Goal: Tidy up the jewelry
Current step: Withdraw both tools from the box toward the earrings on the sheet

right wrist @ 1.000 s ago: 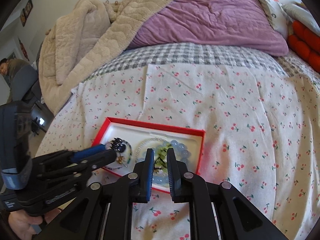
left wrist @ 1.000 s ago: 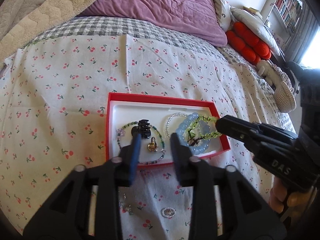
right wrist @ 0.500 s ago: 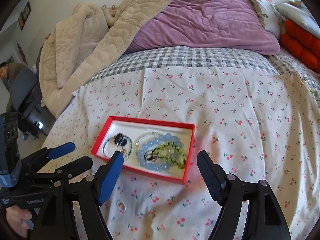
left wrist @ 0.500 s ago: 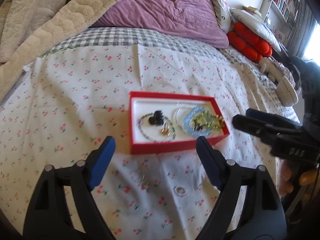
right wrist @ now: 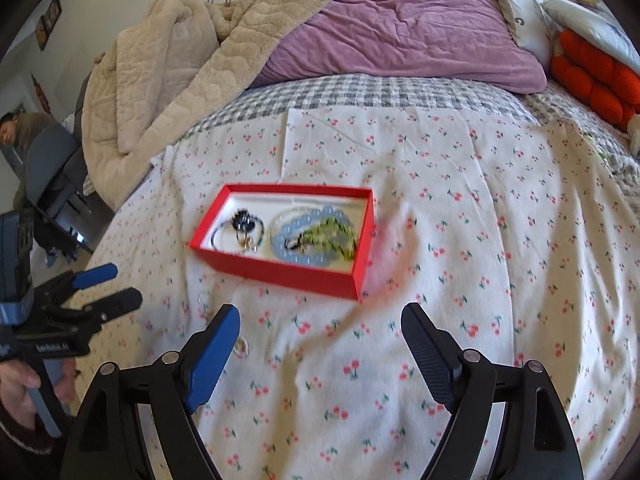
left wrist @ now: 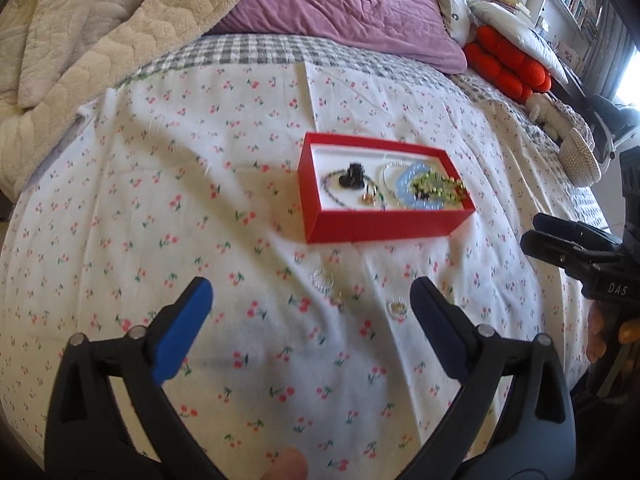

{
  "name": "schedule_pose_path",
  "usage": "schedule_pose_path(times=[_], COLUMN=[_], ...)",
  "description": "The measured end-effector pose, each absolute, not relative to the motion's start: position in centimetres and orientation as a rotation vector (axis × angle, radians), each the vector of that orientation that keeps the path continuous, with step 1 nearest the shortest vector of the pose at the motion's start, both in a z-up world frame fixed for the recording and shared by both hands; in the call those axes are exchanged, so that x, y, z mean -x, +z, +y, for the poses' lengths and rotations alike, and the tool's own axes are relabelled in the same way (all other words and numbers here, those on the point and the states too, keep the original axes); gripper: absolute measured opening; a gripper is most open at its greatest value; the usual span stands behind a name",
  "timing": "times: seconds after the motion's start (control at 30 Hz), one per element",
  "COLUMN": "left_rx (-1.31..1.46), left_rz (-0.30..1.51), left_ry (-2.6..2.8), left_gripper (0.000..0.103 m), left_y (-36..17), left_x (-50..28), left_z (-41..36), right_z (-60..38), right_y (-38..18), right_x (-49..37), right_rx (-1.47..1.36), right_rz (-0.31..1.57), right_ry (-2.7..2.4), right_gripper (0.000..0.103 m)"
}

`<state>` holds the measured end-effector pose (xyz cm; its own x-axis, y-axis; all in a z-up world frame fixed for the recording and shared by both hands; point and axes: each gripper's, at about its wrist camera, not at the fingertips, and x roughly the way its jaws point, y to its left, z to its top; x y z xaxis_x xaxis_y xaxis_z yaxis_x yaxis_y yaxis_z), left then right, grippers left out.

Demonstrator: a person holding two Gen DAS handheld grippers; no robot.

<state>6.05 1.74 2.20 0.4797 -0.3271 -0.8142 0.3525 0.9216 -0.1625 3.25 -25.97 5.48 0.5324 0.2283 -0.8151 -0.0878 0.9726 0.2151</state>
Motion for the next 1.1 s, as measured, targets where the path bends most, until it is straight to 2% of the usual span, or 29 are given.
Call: schedule_pose_path(times=[0.6,0.83,0.9,0.97,1.1], left_rx=[-0.174,-0.149,-0.118,-0.087,-0.083], left_rz=[1.007,0.992,1.002,0.999,0.982], left_ry=[-0.379,-0.434,-0.480,-0.515,-0.596], left_gripper=[0.102,0.101,0.085,0.073,0.056], left_y=[-4.5,-4.2,-4.1,-4.0,-3.8], left_x=[-4.4,-5.6,-6.3,-7.1,-8.1], left_z=[2.4,2.1,2.1,1.9,0.9], right_z=[-21.4,-18.9,-18.7,-18.7,-18.6], right_y=[-1.2,-2.6,-2.6,-2.7,-2.6], right_x=[-0.4,-0.8,-1.3,-1.8,-2.5], right_rx=[0.022,0.081,0.072,0.062,0.050], right_rz=[1.092,1.106,1.105,1.104,1.091], right_ry=[0.313,0.392,0.401,0.400,0.405], right_gripper=[0.085,0.085,0.085,0.085,0.085])
